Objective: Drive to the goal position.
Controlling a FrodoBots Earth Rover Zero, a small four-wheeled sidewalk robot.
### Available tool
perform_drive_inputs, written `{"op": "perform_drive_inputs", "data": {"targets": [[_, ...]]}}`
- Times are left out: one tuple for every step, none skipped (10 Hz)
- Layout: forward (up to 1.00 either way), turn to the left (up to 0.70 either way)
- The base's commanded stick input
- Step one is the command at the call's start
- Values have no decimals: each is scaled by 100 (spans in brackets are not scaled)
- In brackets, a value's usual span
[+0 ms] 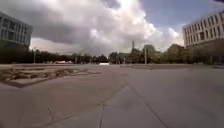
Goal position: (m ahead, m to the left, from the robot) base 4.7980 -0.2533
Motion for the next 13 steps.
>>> {"op": "perform_drive_inputs", "data": {"targets": [[70, -14], [70, -14], [70, -14], [70, -14], [70, -14], [70, -14], [70, -14], [70, -14], [70, -14], [70, -14], [70, -14], [70, -14], [70, -14]]}}
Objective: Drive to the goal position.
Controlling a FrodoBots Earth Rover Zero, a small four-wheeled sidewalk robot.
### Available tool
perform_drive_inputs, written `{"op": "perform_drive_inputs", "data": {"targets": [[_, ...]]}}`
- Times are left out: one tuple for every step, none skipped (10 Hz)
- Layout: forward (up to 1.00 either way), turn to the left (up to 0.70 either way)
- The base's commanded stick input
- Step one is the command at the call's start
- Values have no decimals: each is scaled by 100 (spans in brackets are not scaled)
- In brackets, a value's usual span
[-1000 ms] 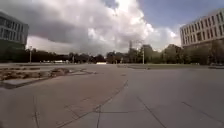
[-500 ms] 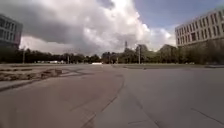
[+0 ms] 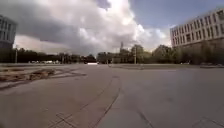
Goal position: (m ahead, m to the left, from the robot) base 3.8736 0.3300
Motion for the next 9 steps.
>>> {"op": "perform_drive_inputs", "data": {"targets": [[70, -14], [70, -14], [70, -14], [70, -14], [70, -14], [70, -14], [70, -14], [70, -14], [70, -14]]}}
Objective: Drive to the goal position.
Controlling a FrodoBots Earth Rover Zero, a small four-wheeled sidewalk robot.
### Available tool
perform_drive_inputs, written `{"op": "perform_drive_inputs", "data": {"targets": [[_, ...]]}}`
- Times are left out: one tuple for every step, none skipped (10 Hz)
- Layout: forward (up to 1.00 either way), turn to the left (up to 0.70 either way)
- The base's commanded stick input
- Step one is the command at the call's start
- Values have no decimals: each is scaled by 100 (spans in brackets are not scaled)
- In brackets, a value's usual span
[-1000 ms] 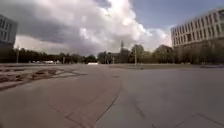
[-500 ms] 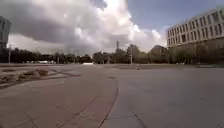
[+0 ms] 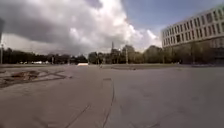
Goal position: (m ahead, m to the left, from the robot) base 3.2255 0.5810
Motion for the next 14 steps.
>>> {"op": "perform_drive_inputs", "data": {"targets": [[70, -14], [70, -6], [70, 0], [70, 0], [70, 0], [70, 0], [70, 0], [70, 0], [70, 0], [70, 0], [70, 0], [70, 0], [70, 0], [70, 0]]}}
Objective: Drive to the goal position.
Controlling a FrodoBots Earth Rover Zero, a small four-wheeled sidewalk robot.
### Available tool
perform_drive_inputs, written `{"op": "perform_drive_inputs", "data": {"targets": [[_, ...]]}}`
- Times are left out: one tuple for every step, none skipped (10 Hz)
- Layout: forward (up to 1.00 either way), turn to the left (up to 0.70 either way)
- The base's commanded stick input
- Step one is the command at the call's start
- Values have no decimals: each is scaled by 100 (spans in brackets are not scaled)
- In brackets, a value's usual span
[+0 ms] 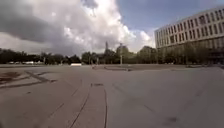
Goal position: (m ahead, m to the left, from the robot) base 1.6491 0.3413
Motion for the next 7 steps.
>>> {"op": "perform_drive_inputs", "data": {"targets": [[70, 0], [70, 0], [70, 0], [70, 0], [70, 0], [70, 0], [70, 0]]}}
